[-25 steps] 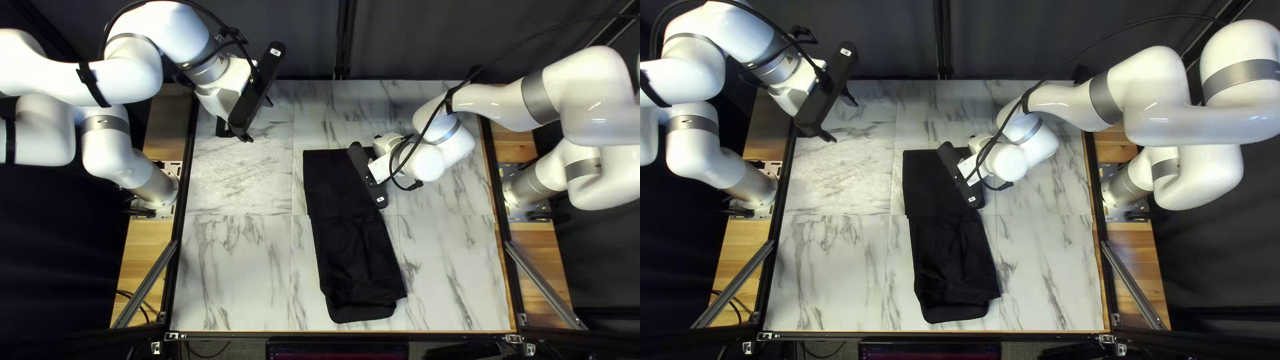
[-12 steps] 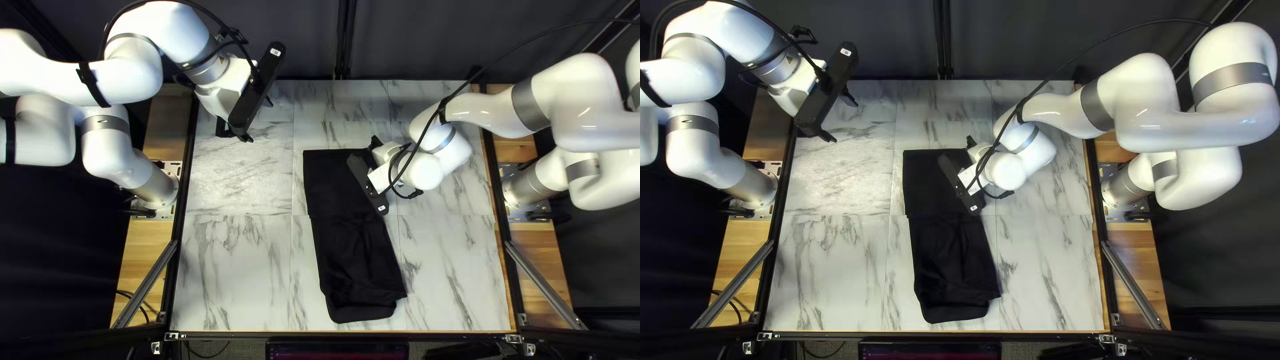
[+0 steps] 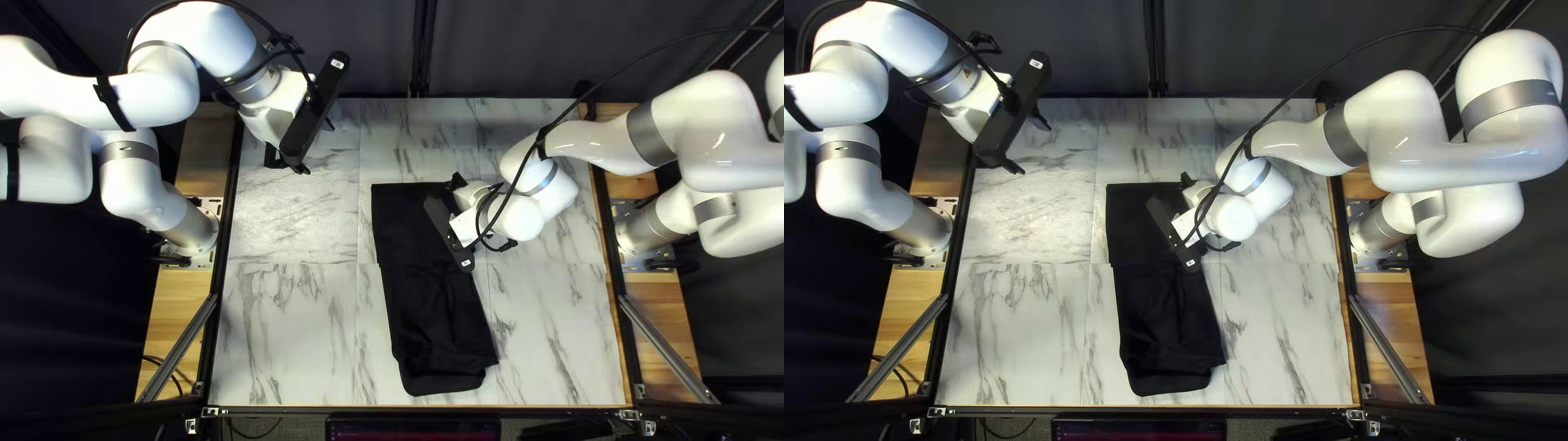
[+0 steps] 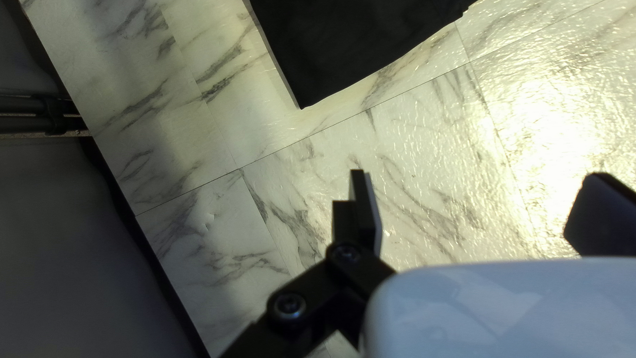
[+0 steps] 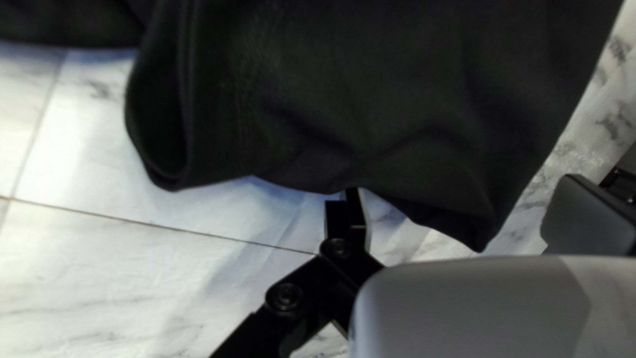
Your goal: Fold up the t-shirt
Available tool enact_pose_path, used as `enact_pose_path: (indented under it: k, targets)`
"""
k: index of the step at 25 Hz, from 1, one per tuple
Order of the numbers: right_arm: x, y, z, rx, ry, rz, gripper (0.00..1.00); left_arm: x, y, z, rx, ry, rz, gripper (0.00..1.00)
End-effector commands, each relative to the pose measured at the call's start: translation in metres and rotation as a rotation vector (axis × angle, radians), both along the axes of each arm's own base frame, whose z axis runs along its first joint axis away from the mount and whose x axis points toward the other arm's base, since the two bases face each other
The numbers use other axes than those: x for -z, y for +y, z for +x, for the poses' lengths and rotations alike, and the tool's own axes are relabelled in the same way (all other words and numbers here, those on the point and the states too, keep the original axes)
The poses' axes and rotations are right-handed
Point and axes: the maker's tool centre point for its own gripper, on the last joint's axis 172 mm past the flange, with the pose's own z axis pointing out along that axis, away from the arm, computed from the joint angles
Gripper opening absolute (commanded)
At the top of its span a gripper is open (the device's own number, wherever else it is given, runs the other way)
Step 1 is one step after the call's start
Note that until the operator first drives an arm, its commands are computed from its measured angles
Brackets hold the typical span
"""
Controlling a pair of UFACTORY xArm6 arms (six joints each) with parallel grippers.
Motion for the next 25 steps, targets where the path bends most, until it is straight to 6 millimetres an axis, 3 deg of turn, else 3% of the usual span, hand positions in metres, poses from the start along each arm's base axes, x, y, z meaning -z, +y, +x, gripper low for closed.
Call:
enact_pose_path:
  k: [1, 6, 16, 25]
  targets:
    - [-0.013, 0.015, 0.015, -0.024, -0.028, 0.008, 1.0, 0.0, 0.0, 0.0, 0.0, 0.0, 0.0, 1.0]
    - [-0.029, 0.027, 0.019, -0.039, -0.065, 0.01, 1.0, 0.0, 0.0, 0.0, 0.0, 0.0, 0.0, 1.0]
    - [-0.008, 0.022, -0.02, -0.003, -0.031, 0.019, 1.0, 0.0, 0.0, 0.0, 0.0, 0.0, 0.0, 1.0]
    - [0.005, 0.034, -0.01, -0.013, -0.01, 0.016, 1.0, 0.0, 0.0, 0.0, 0.0, 0.0, 0.0, 1.0]
